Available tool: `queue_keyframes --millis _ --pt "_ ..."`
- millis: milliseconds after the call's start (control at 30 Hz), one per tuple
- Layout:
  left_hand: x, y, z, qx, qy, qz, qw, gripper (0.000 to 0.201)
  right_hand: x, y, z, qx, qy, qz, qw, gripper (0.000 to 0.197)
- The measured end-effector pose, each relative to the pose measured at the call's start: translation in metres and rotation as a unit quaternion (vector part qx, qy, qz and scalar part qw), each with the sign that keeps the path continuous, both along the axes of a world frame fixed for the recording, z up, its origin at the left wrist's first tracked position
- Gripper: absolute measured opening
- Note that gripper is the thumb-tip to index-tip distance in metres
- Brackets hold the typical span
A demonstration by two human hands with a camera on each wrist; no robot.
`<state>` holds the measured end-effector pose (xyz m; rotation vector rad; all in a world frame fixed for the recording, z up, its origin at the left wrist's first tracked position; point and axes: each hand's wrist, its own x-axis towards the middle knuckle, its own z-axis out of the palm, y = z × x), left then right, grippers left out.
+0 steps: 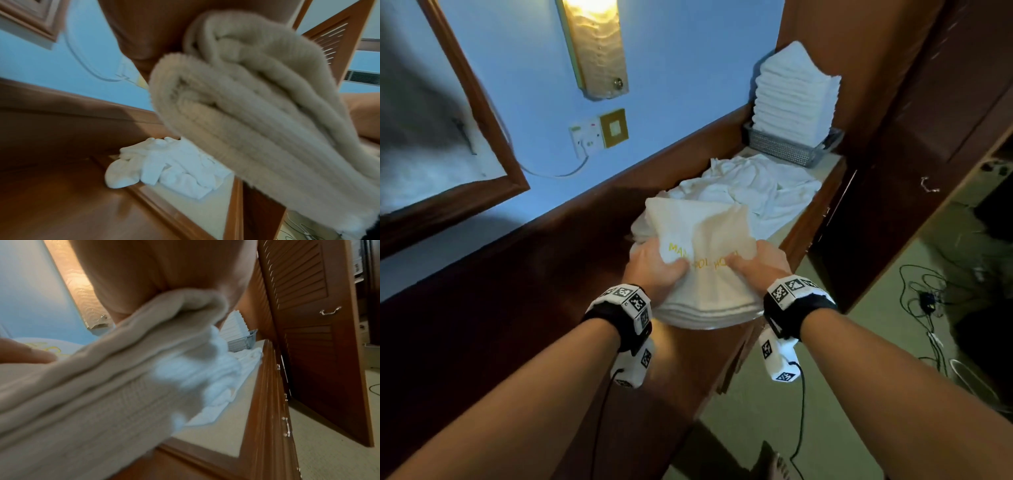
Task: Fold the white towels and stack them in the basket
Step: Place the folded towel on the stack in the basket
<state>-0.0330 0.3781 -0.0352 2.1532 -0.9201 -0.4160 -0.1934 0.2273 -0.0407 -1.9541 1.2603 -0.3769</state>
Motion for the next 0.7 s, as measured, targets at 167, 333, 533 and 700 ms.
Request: queue_keyframes --millis 167,333,533,700 --pt "-0.037 -0.092 0.018 -0.014 -0.015 -0.025 0.999 0.05 -0.045 -0.079 0.02 -0.028 -0.008 -0.034 0.999 0.068" --pt "-0.086 -0.192 0.03 -0.068 -0.005 -0.05 0.996 0.038 -0.101 -0.17 0.037 -0.047 -0.024 -0.063 0.997 0.055" --pt "-0.145 -0.306 0.037 -0.08 -0.014 -0.086 0.993 0.036 -0.17 -0.268 0.044 -0.06 -0.014 -0.106 0.992 0.055" --pt "-0.181 -0.385 0.035 -0.084 -0.012 -0.102 0.991 0.035 -0.212 -0.334 0.049 -0.061 -0.015 -0.137 0.989 0.046"
